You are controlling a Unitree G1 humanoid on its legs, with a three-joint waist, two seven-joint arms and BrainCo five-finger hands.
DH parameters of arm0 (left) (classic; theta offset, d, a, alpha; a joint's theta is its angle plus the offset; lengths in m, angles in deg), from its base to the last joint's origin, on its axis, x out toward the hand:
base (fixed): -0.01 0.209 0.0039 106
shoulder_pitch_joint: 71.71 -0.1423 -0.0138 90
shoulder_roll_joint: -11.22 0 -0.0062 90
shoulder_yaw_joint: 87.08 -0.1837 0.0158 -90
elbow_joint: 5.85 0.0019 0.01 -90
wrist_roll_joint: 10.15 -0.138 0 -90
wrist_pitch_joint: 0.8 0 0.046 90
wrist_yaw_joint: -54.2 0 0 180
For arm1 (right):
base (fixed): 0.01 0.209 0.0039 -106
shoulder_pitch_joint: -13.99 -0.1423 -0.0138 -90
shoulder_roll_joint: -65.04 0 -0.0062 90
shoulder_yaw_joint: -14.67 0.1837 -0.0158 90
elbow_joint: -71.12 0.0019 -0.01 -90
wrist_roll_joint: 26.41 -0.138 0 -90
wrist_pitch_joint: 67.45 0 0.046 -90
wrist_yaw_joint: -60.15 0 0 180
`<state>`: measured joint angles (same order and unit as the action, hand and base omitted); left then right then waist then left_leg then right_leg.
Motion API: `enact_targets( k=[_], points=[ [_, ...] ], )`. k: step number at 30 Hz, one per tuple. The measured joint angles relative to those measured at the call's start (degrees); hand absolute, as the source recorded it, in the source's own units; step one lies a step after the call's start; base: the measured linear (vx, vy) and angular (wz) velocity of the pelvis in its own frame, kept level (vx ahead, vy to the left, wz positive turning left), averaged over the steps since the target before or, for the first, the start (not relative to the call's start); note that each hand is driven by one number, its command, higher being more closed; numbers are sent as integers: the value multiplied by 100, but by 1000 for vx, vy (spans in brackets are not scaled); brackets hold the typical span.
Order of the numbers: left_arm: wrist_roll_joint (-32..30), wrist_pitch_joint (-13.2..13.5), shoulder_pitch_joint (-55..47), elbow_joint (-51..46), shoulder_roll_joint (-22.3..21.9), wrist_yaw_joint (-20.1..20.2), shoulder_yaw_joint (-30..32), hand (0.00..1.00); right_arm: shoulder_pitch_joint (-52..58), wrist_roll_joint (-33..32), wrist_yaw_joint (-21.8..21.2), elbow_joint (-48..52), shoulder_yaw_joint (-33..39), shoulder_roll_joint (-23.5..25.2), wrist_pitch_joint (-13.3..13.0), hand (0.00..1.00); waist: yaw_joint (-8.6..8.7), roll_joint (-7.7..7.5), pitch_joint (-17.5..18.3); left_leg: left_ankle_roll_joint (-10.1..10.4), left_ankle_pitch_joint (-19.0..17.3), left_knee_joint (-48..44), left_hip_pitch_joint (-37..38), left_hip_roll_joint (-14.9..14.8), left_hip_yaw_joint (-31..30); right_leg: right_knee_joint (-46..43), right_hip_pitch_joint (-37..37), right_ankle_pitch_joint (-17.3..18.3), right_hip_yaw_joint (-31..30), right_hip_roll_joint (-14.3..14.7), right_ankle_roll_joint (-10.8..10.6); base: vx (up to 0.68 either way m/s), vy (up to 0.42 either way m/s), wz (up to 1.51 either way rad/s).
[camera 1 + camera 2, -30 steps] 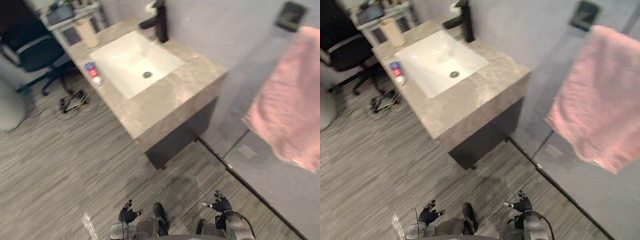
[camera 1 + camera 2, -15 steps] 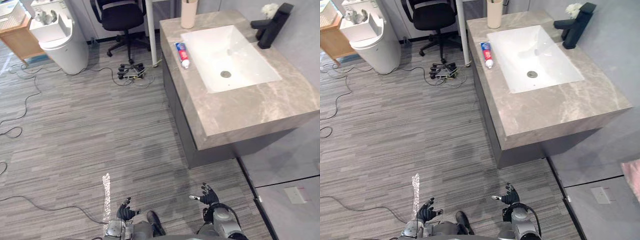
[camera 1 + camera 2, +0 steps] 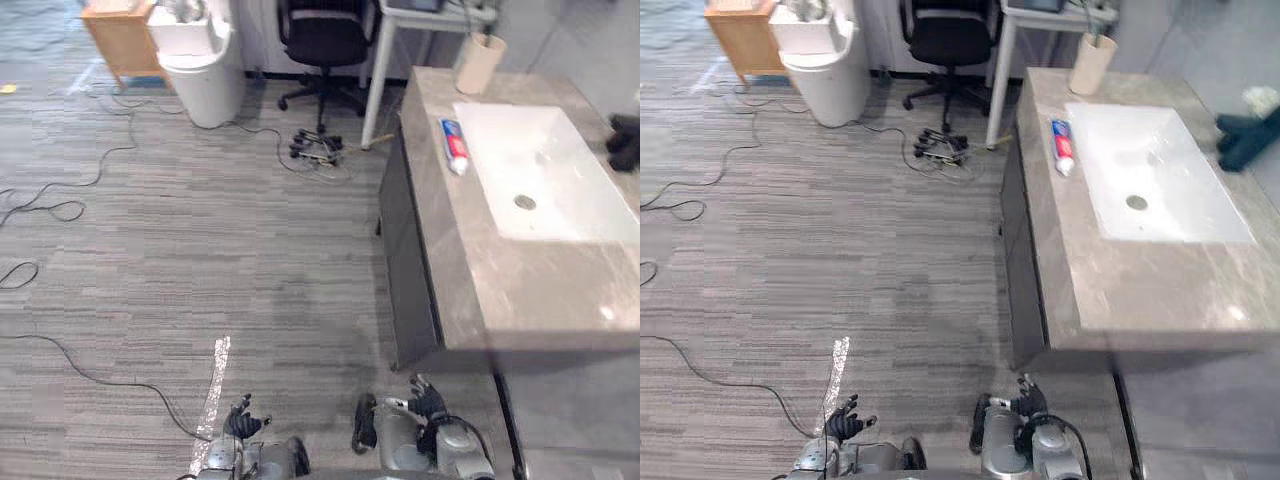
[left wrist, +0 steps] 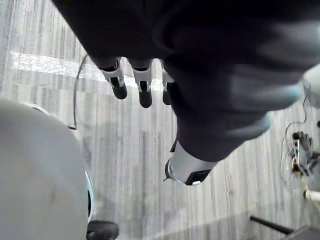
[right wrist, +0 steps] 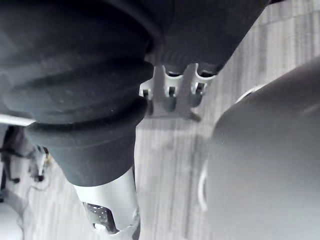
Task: Organize washtable
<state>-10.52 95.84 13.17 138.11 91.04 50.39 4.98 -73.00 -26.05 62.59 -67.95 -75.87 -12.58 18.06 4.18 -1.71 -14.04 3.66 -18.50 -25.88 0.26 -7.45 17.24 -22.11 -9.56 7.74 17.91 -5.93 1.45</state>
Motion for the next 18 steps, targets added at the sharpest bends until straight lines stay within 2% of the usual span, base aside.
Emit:
enact_targets(
  k=[1,2,3,5,6,8,9,10,11,12,13,14,16,18],
  points=[
    [13,-12,5,-31,-25,7,34,0,38,2,13,-32,6,-47,12,0,-40,196,11,133,77,-968,-385,-407,29,221,193,52,53,238,76,402,-124,8],
    [18,-11,7,-53,-62,12,70,0,67,1,11,-32,7,-44,16,0,-50,183,54,218,191,-1516,-589,-562,31,367,361,-16,57,343,119,402,-104,-27],
    [35,-10,24,-54,-149,7,237,0,68,-27,-6,-52,29,-54,67,0,-138,216,40,239,170,-2042,-889,-765,7,548,576,-35,-24,415,151,413,-52,-61],
    [30,-11,93,-51,-203,4,308,0,19,-173,22,-216,332,31,258,0,-205,183,25,240,166,-1897,-991,-728,55,816,861,-62,-297,388,117,355,-22,-77],
    [34,-15,106,-35,-189,-2,318,0,-7,-298,92,-298,568,111,326,0,-199,103,-24,242,168,-1572,-1022,-716,35,951,1042,-75,-432,337,95,294,59,-75],
    [33,-11,136,-37,-156,-2,321,0,-35,-399,225,-390,784,203,354,0,-203,82,-38,267,190,-796,-1074,-609,-137,1086,1225,-96,-604,190,5,243,126,-72],
    [35,-11,138,-25,-170,-4,322,0,-19,-439,278,-385,848,211,351,0,-197,72,-45,346,282,-174,-1164,-474,-447,1170,1282,-88,-757,147,-114,185,238,-70],
    [43,-8,141,3,-226,-10,327,0,16,-444,277,-357,909,199,350,0,-201,171,-27,374,539,558,-1164,-336,-1092,1162,1289,-52,-938,156,-277,179,284,-76],
    [75,-6,135,19,-265,-9,327,0,51,-447,264,-331,925,168,340,0,-220,270,-2,414,875,818,-1135,-309,-1390,1123,1277,-11,-1041,207,-361,203,407,-100],
    [134,0,154,64,-315,-17,382,0,80,-295,238,-342,798,121,218,0,-308,269,-6,224,1500,869,-951,-83,-1660,1032,1278,72,-1354,194,-524,163,351,-73],
    [157,-4,182,61,-271,-20,395,0,139,-245,248,-317,757,180,191,0,-313,143,41,206,1483,887,-922,0,-1598,1036,1284,89,-1398,92,-551,181,357,-48],
    [194,4,187,25,-249,-20,471,0,250,-160,241,-192,755,279,145,0,-318,-24,68,97,1413,886,-868,137,-1494,1016,1328,137,-1399,-76,-629,108,185,0],
    [198,15,181,-25,-241,-24,529,0,364,-50,237,-121,761,386,107,0,-408,-99,85,-27,1277,764,-796,239,-1372,1018,1396,158,-1492,-203,-663,109,192,-15],
    [199,-14,127,-42,-251,-22,684,0,404,78,202,-117,795,438,104,0,-527,-143,118,-155,969,554,-670,255,-998,910,1344,202,-1772,-322,-733,83,193,-66]
  ],
)
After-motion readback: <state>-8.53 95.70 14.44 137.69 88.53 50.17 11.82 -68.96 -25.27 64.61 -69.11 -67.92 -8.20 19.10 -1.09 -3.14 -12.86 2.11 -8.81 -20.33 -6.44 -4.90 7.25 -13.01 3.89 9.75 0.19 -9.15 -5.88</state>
